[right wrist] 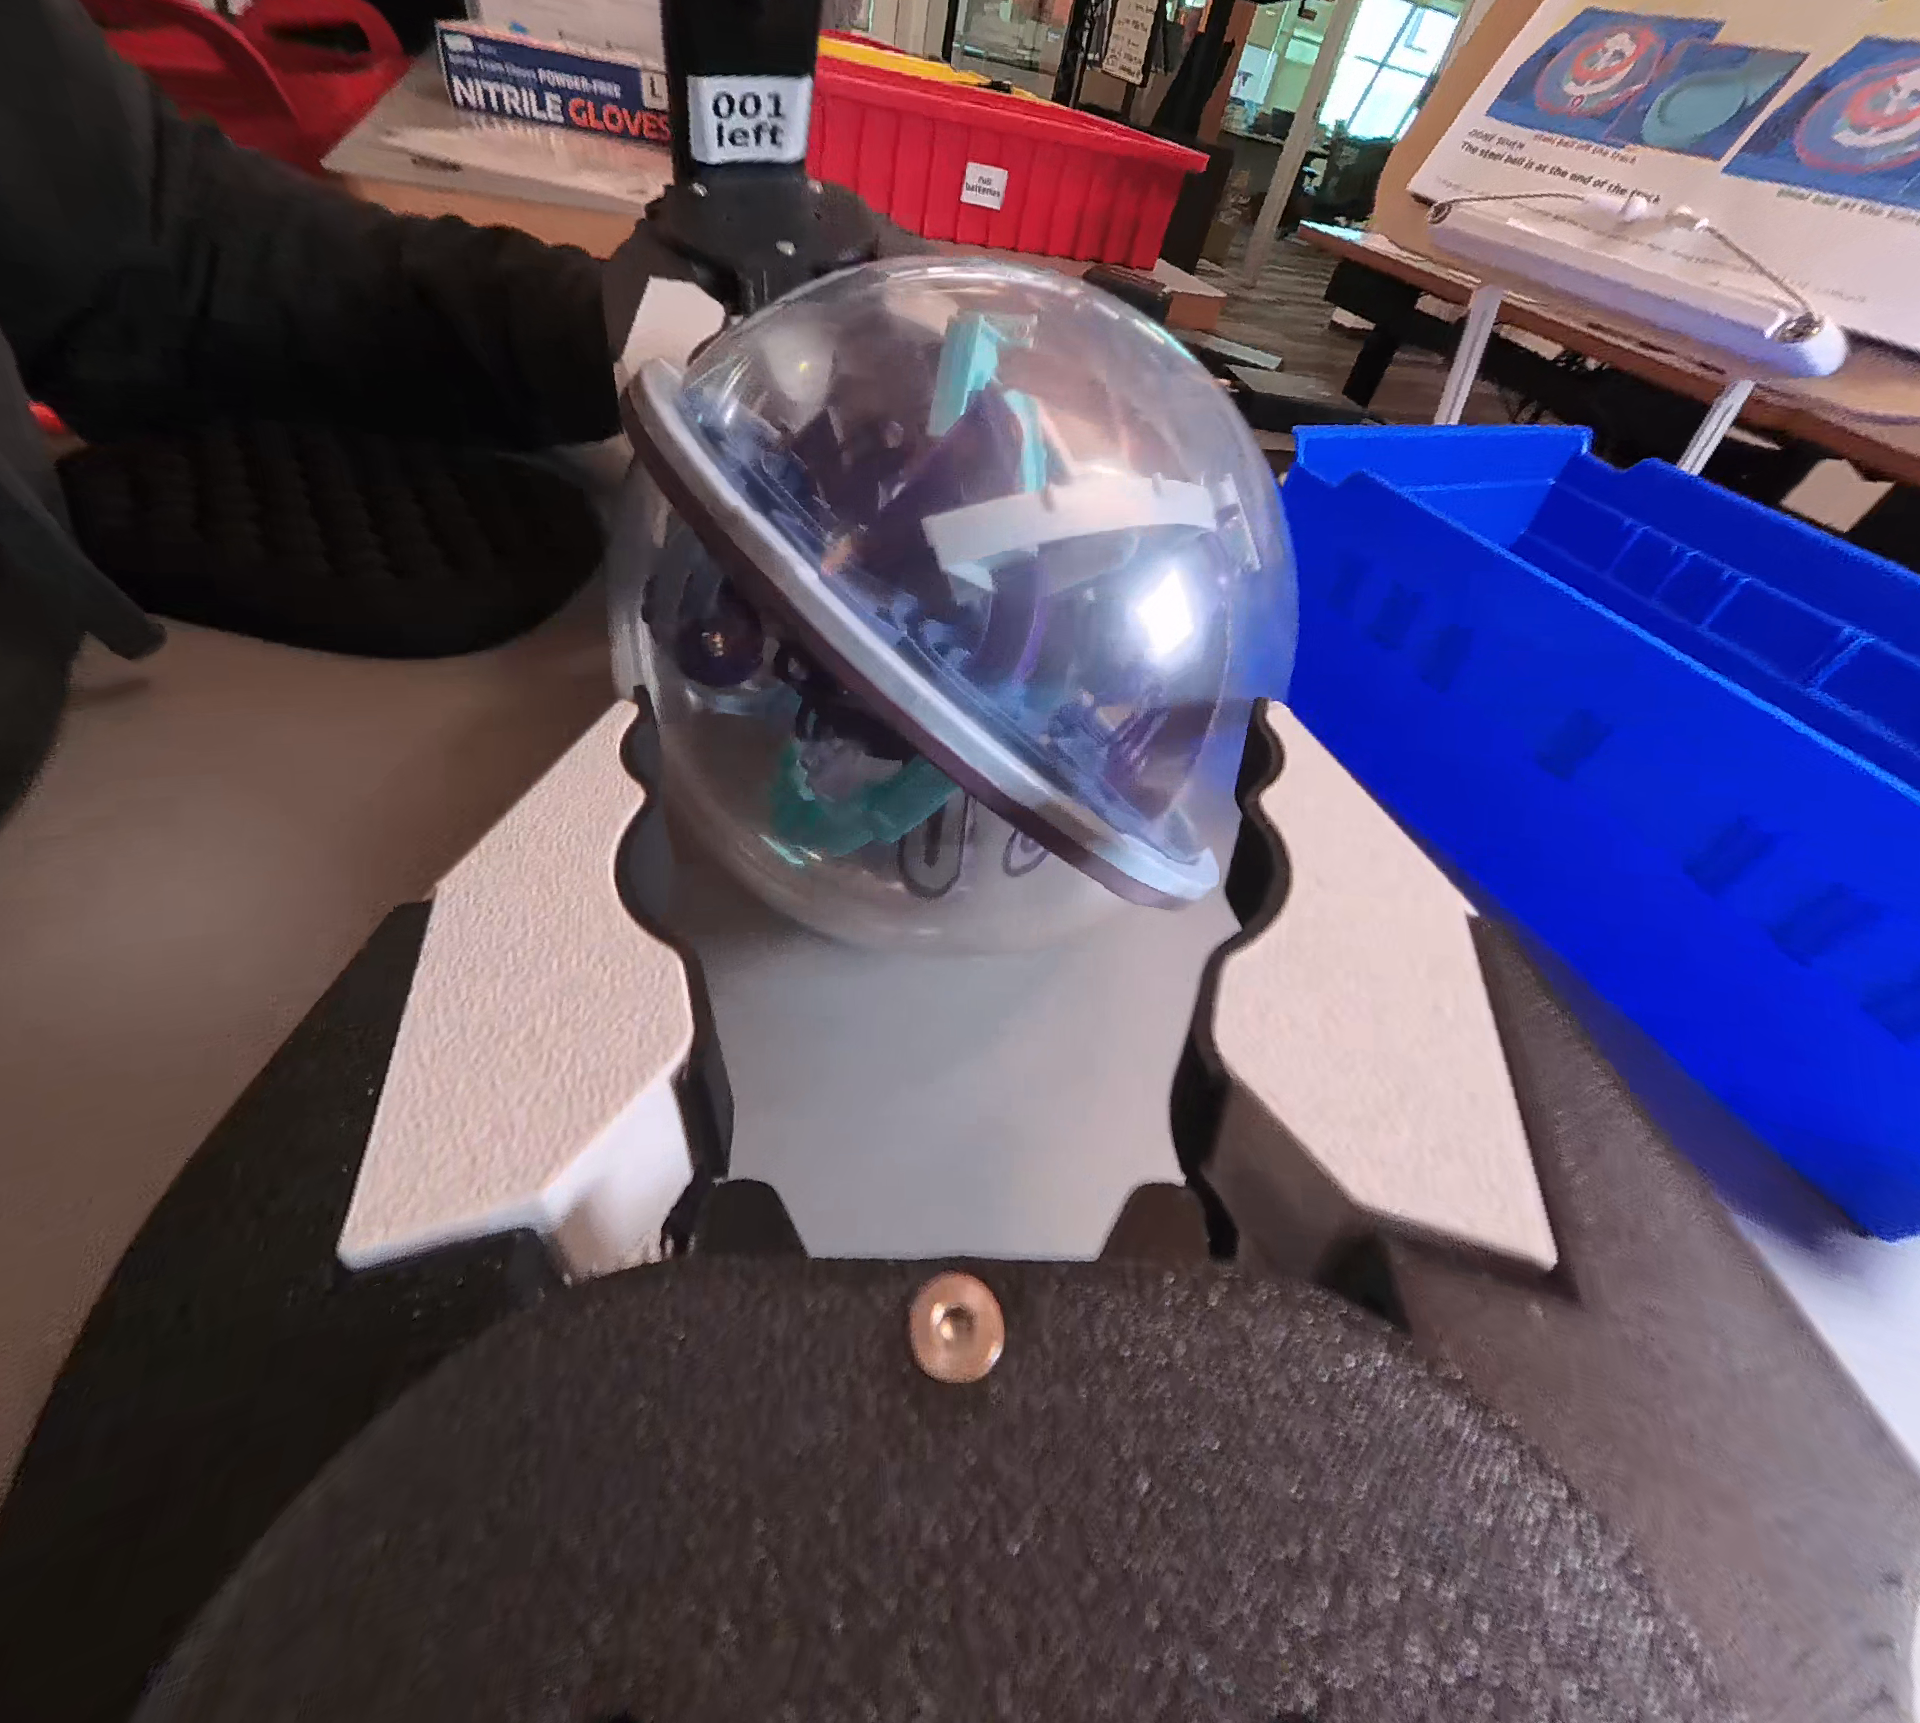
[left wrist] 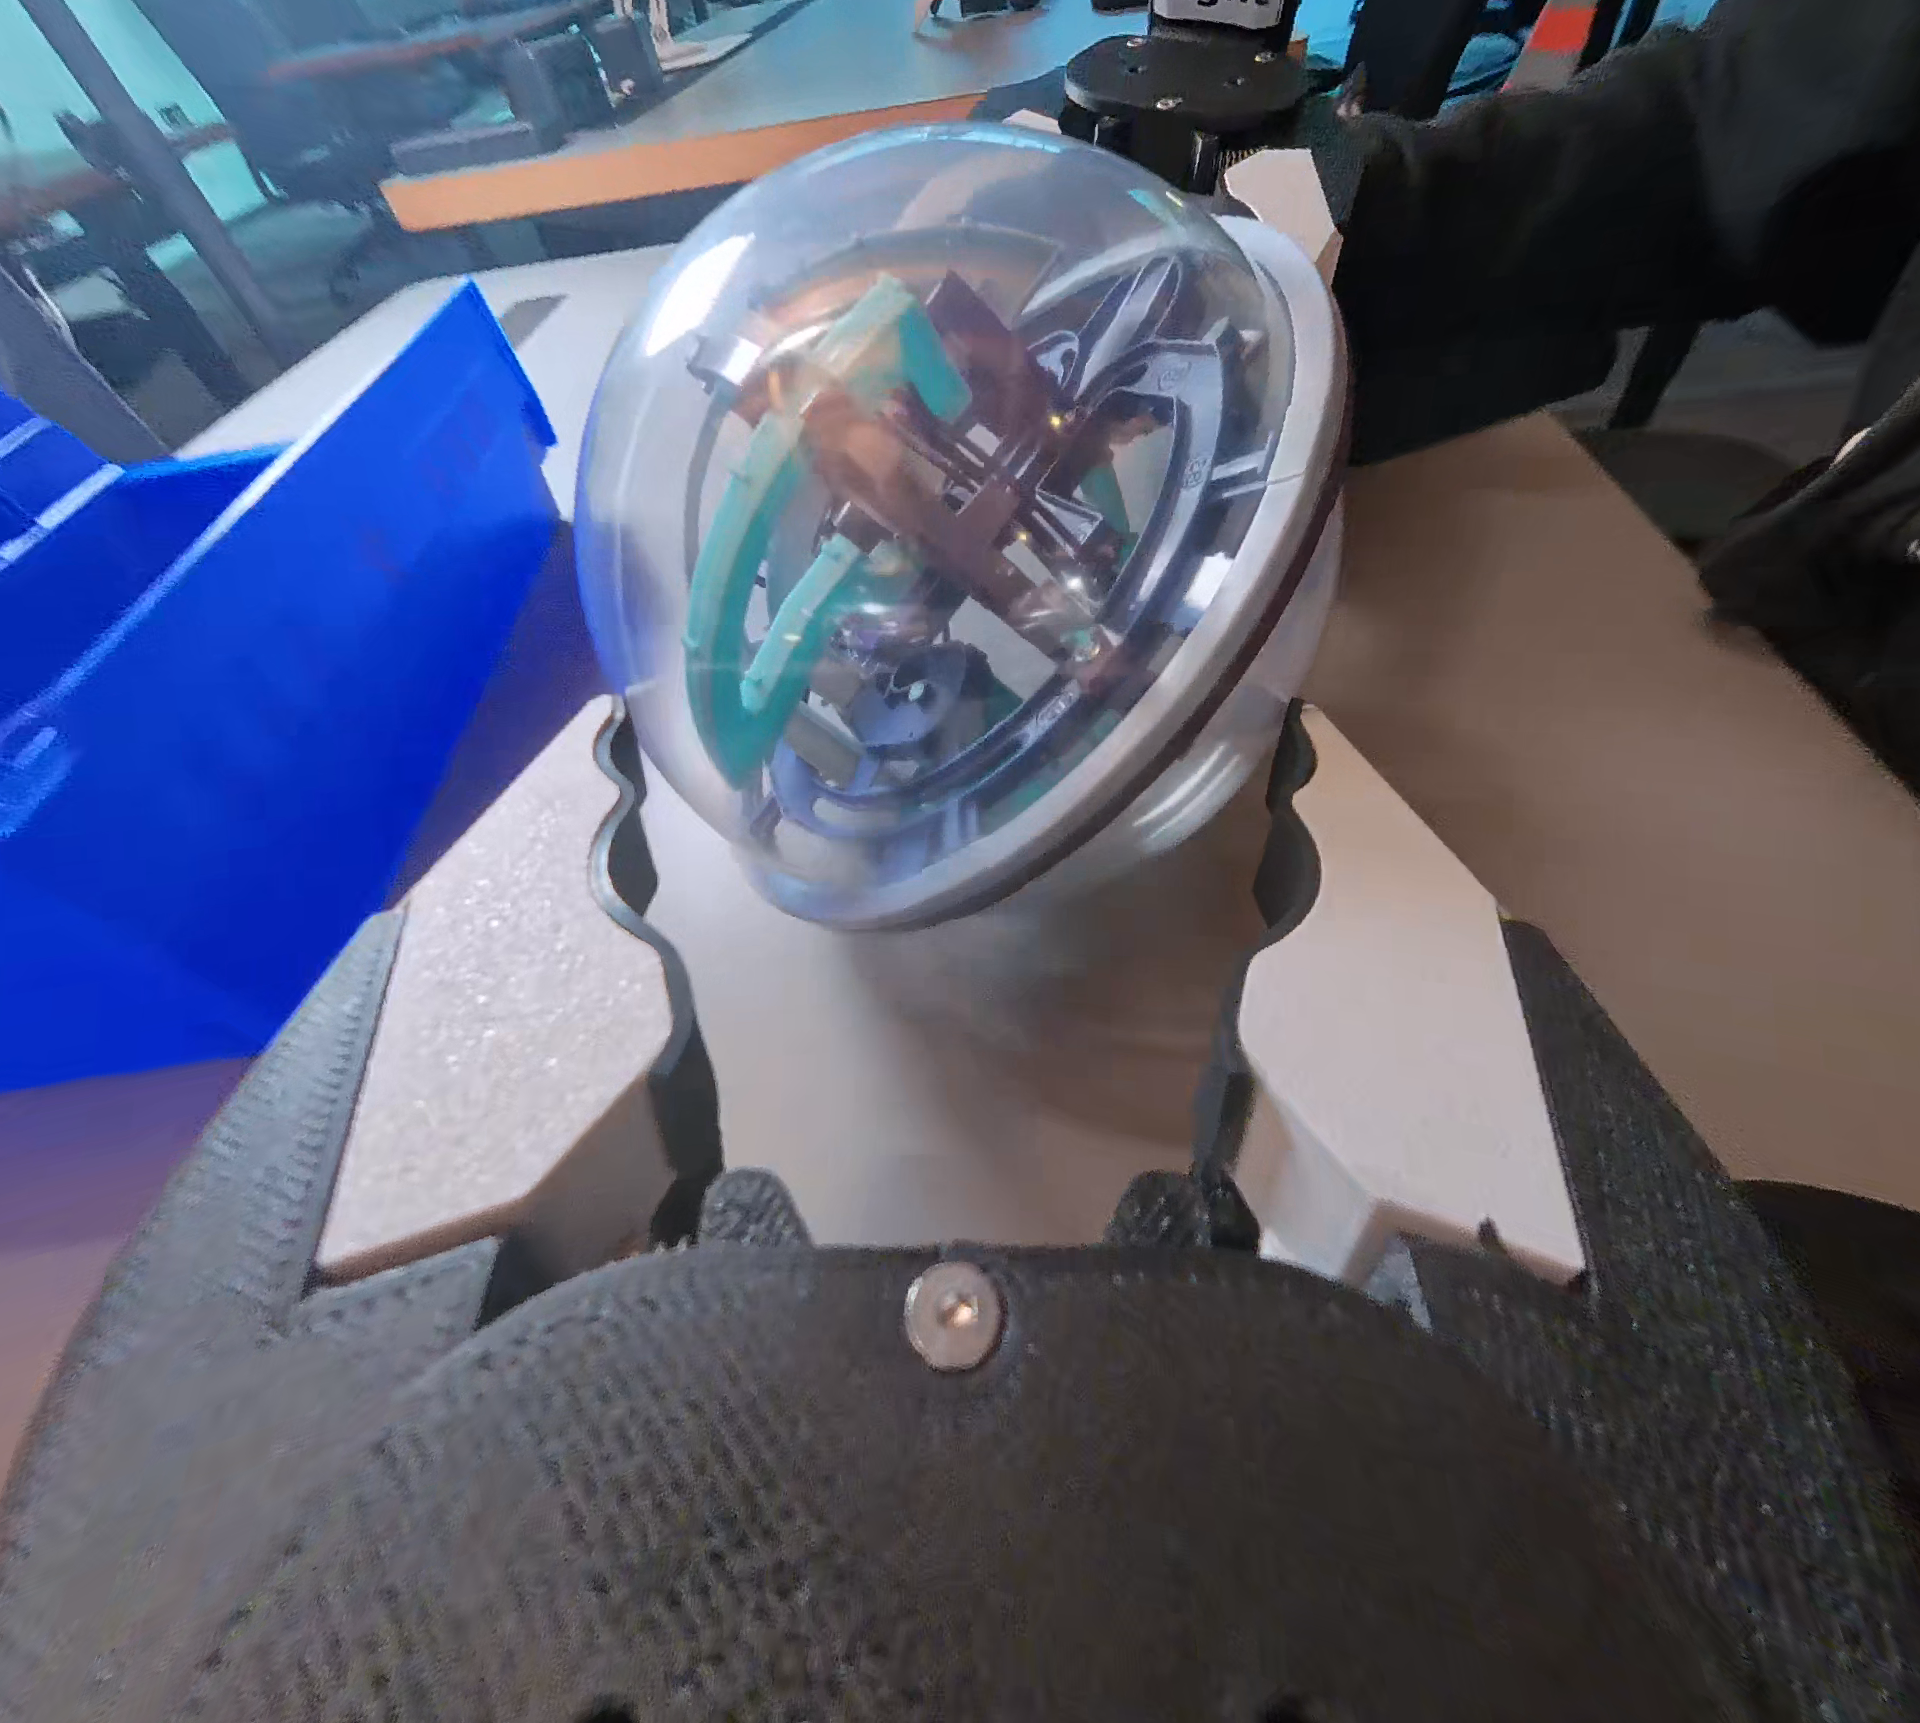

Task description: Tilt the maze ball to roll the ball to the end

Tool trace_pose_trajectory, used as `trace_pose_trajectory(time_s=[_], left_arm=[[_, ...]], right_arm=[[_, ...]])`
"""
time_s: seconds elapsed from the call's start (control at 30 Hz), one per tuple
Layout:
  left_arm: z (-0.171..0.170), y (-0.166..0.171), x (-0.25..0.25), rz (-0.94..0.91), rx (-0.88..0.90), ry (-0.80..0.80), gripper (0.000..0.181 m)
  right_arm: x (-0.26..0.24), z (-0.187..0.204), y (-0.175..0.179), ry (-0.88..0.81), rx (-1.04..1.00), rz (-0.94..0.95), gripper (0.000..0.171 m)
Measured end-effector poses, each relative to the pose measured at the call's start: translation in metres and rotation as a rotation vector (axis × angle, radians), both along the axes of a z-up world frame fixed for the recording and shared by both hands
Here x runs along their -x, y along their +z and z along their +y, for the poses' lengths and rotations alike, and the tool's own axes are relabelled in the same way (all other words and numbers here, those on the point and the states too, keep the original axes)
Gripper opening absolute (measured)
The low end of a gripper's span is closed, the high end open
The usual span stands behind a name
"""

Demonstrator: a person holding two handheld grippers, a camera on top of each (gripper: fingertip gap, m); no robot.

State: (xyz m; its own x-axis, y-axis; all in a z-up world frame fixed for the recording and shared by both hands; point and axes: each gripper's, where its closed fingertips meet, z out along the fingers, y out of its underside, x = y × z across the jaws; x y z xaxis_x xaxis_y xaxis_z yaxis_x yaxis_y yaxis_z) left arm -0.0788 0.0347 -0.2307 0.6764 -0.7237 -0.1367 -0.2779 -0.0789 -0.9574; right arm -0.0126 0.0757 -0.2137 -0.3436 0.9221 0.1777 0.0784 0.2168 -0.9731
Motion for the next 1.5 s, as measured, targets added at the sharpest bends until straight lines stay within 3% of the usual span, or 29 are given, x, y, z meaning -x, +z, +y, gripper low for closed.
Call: trace_pose_trajectory(time_s=[0.23, 0.43, 0.67, 0.73, 0.87, 1.23, 1.5], left_arm=[[0.005, -0.01, 0.001, 0.107, -0.087, 0.026, 0.119], [0.013, -0.029, 0.004, 0.188, -0.032, 0.078, 0.112], [0.005, -0.032, 0.014, 0.105, 0.102, 0.042, 0.117], [-0.003, -0.019, 0.02, -0.035, 0.174, 0.002, 0.124], [0.002, 0.029, 0.025, -0.285, 0.146, 0.039, 0.122], [-0.005, 0.013, 0.008, -0.223, 0.119, -0.044, 0.137], [-0.012, -0.004, 0.016, -0.156, 0.114, -0.082, 0.134]], right_arm=[[0.0, -0.003, 0.007, -0.03, -0.104, 0.054, 0.108], [0.0, -0.009, 0.025, -0.049, -0.099, 0.116, 0.101], [-0.003, -0.003, 0.032, -0.062, -0.029, 0.113, 0.112], [-0.002, 0.005, 0.023, -0.076, 0.005, 0.056, 0.118], [0.005, 0.009, -0.003, -0.071, 0.045, -0.072, 0.123], [0.02, -0.026, 0.018, -0.016, -0.05, 0.015, 0.118], [0.018, -0.011, -0.035, 0.001, -0.041, -0.207, 0.13]])
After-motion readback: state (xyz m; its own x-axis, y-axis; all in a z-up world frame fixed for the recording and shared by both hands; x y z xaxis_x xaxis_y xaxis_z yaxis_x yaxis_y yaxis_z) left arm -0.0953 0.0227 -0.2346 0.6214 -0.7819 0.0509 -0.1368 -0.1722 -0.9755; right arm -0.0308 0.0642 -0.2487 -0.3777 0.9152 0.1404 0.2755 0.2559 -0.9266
